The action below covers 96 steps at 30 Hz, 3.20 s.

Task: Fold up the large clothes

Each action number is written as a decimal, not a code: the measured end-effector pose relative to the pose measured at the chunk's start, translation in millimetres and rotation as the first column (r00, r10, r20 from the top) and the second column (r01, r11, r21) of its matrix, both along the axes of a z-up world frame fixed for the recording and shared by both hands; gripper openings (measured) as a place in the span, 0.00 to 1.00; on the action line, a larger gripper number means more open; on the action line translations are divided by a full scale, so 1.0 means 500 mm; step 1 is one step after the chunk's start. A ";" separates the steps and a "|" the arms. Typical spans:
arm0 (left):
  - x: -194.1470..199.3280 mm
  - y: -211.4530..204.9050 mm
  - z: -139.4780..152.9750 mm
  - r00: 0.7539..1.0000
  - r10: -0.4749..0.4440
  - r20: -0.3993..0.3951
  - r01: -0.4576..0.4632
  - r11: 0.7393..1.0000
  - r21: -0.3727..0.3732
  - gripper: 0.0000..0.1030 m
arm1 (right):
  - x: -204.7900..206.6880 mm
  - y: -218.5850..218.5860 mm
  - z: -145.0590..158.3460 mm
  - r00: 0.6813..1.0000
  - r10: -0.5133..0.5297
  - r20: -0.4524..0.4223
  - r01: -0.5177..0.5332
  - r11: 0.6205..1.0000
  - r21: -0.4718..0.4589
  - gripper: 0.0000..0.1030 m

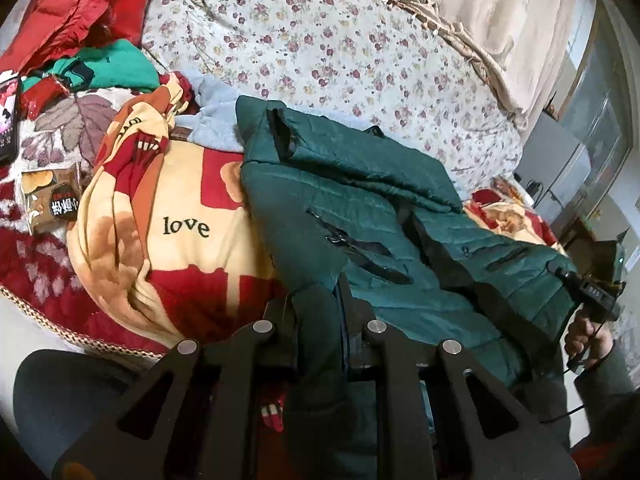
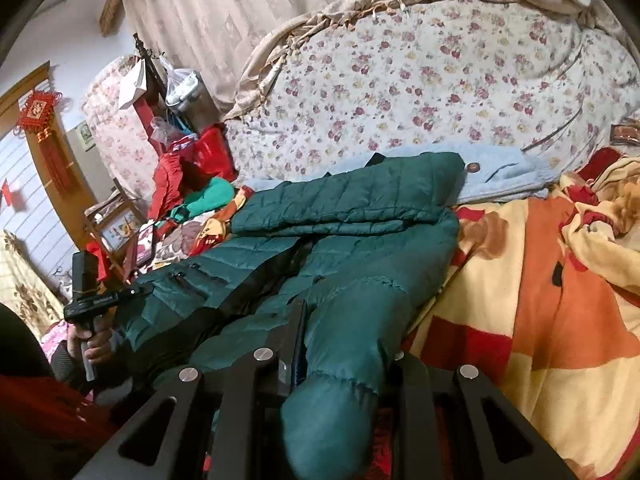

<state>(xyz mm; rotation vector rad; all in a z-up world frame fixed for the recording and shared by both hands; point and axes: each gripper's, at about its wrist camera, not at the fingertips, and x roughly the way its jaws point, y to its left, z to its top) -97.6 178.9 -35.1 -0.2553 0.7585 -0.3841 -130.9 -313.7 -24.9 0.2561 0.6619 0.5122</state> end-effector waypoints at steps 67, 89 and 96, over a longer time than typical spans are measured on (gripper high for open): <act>0.166 -0.031 0.132 0.979 0.062 0.196 -0.079 0.994 0.081 0.14 | 0.204 -0.070 0.089 0.976 -0.180 0.122 0.180 0.984 0.011 0.18; 0.593 -0.088 -0.053 0.975 0.224 0.003 -0.216 0.937 0.275 0.18 | 0.689 -0.057 -0.121 0.939 -0.309 -0.151 0.316 0.948 0.025 0.19; 0.599 -0.035 -0.012 0.976 0.197 -0.096 -0.194 0.980 0.044 0.38 | 0.676 -0.083 -0.119 0.921 -0.305 -0.243 0.349 0.922 0.164 0.40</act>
